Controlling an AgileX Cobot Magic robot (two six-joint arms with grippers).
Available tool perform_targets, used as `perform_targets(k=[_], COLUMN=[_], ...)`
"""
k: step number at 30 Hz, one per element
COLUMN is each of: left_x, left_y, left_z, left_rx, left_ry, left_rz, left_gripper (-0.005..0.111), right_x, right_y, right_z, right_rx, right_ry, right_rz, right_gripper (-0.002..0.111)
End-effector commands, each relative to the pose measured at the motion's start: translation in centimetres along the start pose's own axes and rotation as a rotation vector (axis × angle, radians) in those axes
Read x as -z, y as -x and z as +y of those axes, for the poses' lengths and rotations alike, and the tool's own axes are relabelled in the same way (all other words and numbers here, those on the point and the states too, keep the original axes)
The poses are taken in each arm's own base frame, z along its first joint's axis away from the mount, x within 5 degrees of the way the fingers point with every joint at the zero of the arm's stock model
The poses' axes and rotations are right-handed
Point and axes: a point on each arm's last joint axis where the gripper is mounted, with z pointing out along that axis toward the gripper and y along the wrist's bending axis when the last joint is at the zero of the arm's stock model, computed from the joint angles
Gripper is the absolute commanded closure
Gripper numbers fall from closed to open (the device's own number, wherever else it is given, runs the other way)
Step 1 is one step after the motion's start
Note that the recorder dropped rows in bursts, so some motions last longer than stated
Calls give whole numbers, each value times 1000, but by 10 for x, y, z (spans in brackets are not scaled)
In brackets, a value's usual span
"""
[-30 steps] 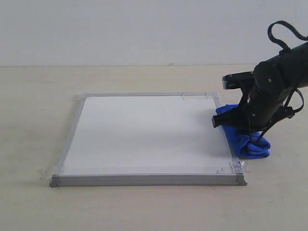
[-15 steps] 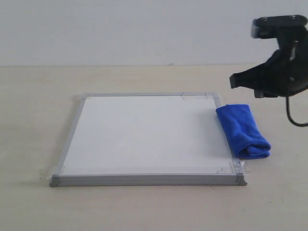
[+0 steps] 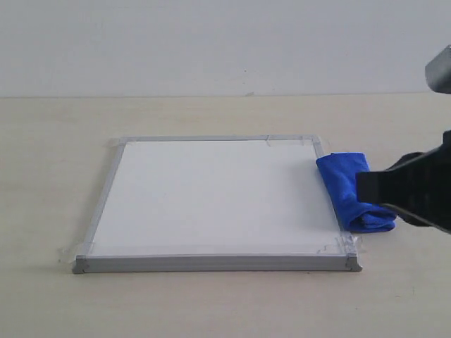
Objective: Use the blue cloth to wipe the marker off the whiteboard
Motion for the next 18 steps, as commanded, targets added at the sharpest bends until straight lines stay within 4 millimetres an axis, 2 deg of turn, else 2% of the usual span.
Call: perform_targets(k=[1,7,12,14,16,18], left_x=[0,0,0,0,0,0], left_y=[1,1,1,1,1,1], left_z=[0,0,0,0,0,0], left_rx=[12,12,12,12,12,12], left_ry=[-2,-2,-2,-2,-2,-2], left_rz=[-1,-1,-1,-1,-1,-1], left_gripper=[102,102,102,102,102,102], right_x=[19,29,27,32,35,39], right_y=[-5,-4,-5,-15,-49,-79], right_z=[5,6,6,-7,-30,-45], right_rx=[5,0,38,-11,-116,-141], right_ry=[46,69,73,81,52,30], right_rz=[-20,-70,-99,-244,-352,-429], right_gripper=[108,108,108,108,108,108])
